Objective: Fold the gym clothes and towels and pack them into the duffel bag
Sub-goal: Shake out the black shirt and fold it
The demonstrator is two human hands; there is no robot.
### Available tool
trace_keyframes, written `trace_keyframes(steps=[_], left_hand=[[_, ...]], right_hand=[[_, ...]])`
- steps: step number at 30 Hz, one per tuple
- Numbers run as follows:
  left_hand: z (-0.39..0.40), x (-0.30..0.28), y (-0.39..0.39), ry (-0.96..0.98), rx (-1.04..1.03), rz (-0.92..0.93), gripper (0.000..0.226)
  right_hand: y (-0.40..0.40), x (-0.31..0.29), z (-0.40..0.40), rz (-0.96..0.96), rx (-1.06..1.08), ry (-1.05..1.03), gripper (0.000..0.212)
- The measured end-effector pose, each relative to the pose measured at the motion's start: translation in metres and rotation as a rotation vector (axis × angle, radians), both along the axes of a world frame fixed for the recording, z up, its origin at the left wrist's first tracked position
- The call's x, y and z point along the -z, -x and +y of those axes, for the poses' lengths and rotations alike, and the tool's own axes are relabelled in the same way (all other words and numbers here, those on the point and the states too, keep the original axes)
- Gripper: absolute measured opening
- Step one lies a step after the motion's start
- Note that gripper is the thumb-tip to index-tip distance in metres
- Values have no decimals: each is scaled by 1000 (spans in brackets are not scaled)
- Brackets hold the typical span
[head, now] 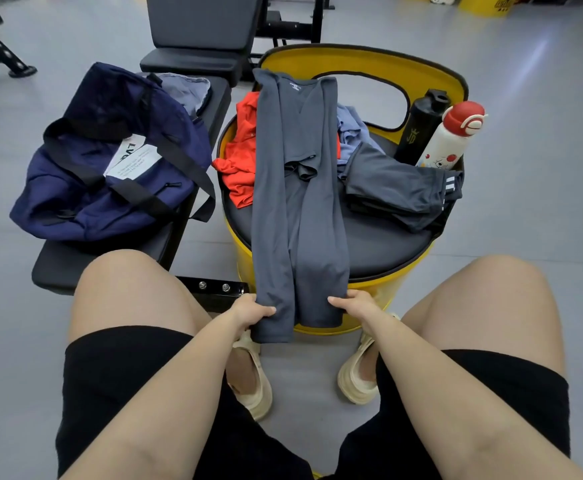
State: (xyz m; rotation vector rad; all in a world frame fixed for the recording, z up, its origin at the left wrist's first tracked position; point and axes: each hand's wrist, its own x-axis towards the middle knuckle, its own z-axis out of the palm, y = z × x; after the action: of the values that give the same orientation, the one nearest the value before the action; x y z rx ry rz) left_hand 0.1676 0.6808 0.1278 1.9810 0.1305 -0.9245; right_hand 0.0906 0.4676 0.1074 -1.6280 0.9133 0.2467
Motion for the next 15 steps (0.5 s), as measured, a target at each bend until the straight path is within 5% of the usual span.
trace_keyframes(steps=[15], left_hand=[[29, 2, 5, -71, -64, -95, 36]], right_hand=[[24, -10, -3, -6, -62, 104, 33]])
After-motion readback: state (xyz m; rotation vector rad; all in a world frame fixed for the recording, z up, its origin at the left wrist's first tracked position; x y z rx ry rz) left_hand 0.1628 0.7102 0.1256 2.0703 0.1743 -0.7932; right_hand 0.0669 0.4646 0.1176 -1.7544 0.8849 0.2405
